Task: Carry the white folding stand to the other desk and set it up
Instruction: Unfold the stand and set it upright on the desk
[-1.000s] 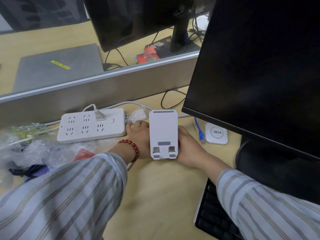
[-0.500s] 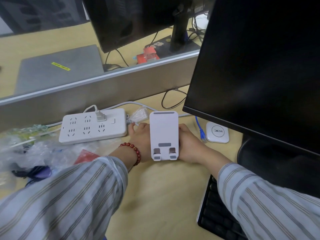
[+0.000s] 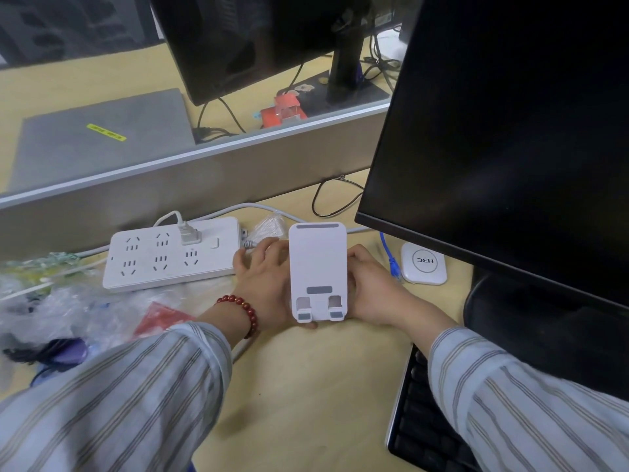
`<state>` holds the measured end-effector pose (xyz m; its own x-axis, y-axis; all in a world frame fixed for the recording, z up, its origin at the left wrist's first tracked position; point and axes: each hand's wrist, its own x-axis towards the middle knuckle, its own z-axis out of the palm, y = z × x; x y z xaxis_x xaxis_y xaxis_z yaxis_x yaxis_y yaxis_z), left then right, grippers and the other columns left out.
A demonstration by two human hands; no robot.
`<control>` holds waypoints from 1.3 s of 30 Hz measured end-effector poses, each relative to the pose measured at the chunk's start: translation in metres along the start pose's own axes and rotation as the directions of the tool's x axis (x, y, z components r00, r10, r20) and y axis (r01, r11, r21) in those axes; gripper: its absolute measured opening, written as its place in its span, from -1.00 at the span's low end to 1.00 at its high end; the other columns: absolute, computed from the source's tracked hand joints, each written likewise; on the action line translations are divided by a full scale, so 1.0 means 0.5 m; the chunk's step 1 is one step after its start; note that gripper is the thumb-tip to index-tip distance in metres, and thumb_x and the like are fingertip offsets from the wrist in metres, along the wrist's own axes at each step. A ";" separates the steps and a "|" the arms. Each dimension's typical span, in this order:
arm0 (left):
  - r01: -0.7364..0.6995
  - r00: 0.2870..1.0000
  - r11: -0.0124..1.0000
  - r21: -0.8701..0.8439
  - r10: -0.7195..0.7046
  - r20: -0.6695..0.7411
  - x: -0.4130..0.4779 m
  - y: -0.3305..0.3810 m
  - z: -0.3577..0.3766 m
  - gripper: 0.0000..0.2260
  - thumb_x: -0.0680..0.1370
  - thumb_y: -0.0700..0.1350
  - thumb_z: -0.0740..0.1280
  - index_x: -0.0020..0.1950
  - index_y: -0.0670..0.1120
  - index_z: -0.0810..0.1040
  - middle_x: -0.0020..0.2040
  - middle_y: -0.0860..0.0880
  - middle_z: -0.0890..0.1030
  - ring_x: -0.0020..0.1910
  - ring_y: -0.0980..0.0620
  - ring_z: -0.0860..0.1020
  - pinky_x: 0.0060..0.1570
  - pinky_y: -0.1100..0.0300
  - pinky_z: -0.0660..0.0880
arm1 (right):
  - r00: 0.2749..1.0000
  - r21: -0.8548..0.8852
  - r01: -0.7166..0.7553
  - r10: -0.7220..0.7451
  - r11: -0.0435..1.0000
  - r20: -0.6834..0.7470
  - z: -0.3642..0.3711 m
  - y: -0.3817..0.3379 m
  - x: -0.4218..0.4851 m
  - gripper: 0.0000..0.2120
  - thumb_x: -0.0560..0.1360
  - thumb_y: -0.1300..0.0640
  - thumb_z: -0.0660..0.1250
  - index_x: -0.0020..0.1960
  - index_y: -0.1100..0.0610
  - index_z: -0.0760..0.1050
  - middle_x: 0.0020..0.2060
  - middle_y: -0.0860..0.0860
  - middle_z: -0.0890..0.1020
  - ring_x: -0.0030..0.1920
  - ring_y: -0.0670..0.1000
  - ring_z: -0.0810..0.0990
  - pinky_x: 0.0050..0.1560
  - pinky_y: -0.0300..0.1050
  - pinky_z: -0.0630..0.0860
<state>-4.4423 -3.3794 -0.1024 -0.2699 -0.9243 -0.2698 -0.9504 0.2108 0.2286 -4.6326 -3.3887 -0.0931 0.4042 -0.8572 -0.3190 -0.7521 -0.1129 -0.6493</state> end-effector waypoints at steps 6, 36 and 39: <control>-0.055 0.998 0.998 0.033 0.055 0.009 0.015 -0.005 -0.014 -0.20 0.31 0.14 0.38 0.46 0.07 0.07 0.47 -0.06 0.08 0.49 -0.08 -0.09 0.39 -0.26 -0.18 | 0.995 -0.001 -0.073 0.073 0.997 -0.062 0.020 0.005 0.004 -0.48 0.35 0.00 0.42 0.25 0.05 0.35 0.07 -0.08 0.30 -0.04 -0.06 0.44 -0.04 -0.20 0.35; -0.010 1.000 0.998 -0.066 0.012 0.024 0.051 -0.018 -0.027 -0.42 0.41 -0.03 0.27 0.41 0.08 0.19 0.43 -0.01 0.15 0.48 -0.07 -0.07 0.38 -0.27 -0.17 | 0.992 -0.023 -0.095 0.093 0.995 -0.086 0.017 -0.004 0.010 -0.51 0.35 -0.01 0.40 0.23 0.03 0.36 0.05 -0.08 0.34 0.14 -0.02 0.47 0.01 -0.09 0.43; -0.018 0.998 0.996 -0.087 0.013 -0.058 0.028 -0.019 -0.016 -0.44 0.38 0.01 0.30 0.37 0.11 0.27 0.40 0.04 0.24 0.45 -0.04 0.01 0.37 -0.23 -0.11 | 0.995 -0.044 -0.081 0.079 0.996 -0.065 0.011 -0.009 0.013 -0.49 0.36 -0.01 0.39 0.26 0.02 0.35 0.06 -0.08 0.34 0.17 -0.02 0.46 0.01 -0.10 0.41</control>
<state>-4.4361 -3.3969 -0.1009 -0.2731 -0.9384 -0.2119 -0.9284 0.1994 0.3137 -4.6235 -3.3912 -0.0959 0.3093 -0.8941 -0.3237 -0.8046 -0.0646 -0.5903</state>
